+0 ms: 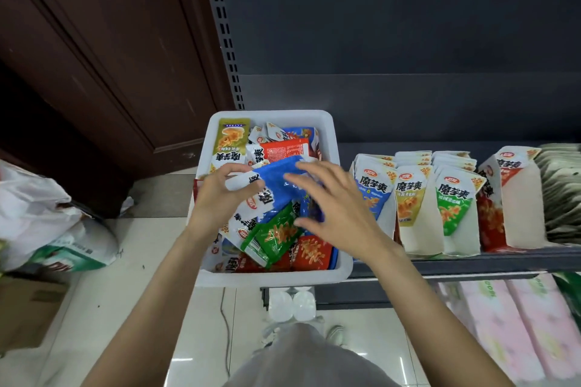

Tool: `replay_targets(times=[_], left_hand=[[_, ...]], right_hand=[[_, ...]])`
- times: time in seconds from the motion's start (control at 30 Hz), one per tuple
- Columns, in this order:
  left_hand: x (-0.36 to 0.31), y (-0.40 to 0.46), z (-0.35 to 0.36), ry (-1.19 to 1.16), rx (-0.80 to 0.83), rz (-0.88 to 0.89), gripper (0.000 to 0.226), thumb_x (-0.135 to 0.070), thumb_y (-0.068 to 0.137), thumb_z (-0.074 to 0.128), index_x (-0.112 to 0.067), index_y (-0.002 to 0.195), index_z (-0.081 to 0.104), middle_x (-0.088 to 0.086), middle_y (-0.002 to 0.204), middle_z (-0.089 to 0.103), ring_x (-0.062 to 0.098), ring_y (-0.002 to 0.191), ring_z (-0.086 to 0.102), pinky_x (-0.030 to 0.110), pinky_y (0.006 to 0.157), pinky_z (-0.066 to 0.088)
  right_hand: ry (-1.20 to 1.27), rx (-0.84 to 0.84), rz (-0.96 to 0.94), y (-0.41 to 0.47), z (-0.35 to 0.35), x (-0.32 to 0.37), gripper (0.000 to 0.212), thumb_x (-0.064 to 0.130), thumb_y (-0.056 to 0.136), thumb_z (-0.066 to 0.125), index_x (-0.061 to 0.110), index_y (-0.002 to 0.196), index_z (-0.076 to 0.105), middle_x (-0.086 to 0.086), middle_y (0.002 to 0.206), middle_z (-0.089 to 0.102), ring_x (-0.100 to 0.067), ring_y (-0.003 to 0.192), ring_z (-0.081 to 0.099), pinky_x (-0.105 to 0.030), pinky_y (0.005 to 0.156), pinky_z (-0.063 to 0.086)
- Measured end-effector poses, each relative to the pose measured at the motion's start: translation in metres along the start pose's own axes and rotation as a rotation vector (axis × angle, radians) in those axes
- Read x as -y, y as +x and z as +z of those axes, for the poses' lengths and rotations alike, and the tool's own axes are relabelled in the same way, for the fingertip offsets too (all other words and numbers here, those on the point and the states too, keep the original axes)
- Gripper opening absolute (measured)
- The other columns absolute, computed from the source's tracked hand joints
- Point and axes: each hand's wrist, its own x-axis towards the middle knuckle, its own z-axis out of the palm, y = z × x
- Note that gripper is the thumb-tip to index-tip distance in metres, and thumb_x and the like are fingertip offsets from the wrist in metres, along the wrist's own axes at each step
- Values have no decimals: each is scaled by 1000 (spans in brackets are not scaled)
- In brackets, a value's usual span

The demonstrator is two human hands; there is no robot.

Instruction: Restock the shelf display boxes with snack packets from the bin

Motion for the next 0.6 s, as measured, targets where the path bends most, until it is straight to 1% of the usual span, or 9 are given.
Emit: replay_targets(times=[0.03,0.1,0.17,0.23,0.27,0.3,0.37,0.5,0.6], left_hand=[[-4,-3,7,-75,57,-12,22,-29,80,74,-28,100,65,-3,118,62,14,102,63,33,89,51],[-16,-9,21,-171,164,-35,16,-30,91,58,-26,104,66,-6,110,65,7,95,63,22,80,52],[-28,-14,33,-229,193,-54,40,-43,98,36,-20,99,69,-3,95,70,10,85,65,22,72,54],[-35,-15,43,-242,146,-11,55,-49,97,26,-17,94,71,-2,93,72,11,82,63,25,73,53],[-37,-16,47,-236,137,34,52,-48,96,29,-18,94,71,-4,96,72,10,84,63,25,75,53],[-40,-17,52,-225,154,74,44,-45,96,35,-20,96,71,-5,99,71,10,89,63,24,78,53],[-43,-21,62,-199,249,137,23,-34,93,50,-24,100,69,-6,103,69,9,96,63,24,83,52],[-50,-23,88,-149,405,211,22,-15,83,68,-23,103,63,-5,94,65,5,85,65,25,79,55],[-53,-23,110,-60,417,313,23,-7,81,71,-25,89,58,-9,85,60,2,72,62,21,69,54]], right_hand=[[-57,8,-48,0,2,4,72,37,75,75,24,138,44,-1,139,48,-20,128,37,-34,105,27],[-67,-125,-47,-2,4,7,48,26,81,66,17,127,56,-4,122,61,-21,114,53,-32,96,39],[77,-324,109,-6,-6,9,23,20,90,53,11,106,66,-3,95,70,-12,86,64,-21,75,49],[425,-420,403,-11,-21,6,11,19,94,54,11,91,62,4,79,69,-5,70,63,-18,58,48],[693,-422,533,-14,-26,4,5,14,94,57,13,90,59,6,80,69,-5,72,65,-22,58,51],[927,-430,622,-17,-32,1,7,9,93,58,16,92,58,5,84,71,-8,77,68,-27,61,55],[1104,-455,674,-24,-41,-6,21,3,90,59,22,100,56,2,91,73,-14,82,70,-32,65,57],[1060,-481,651,-40,-54,-13,34,-1,88,61,28,104,50,0,95,73,-15,83,70,-28,66,57],[818,-533,611,-54,-68,-23,24,4,89,62,25,98,54,3,94,72,-11,83,69,-28,66,55]])
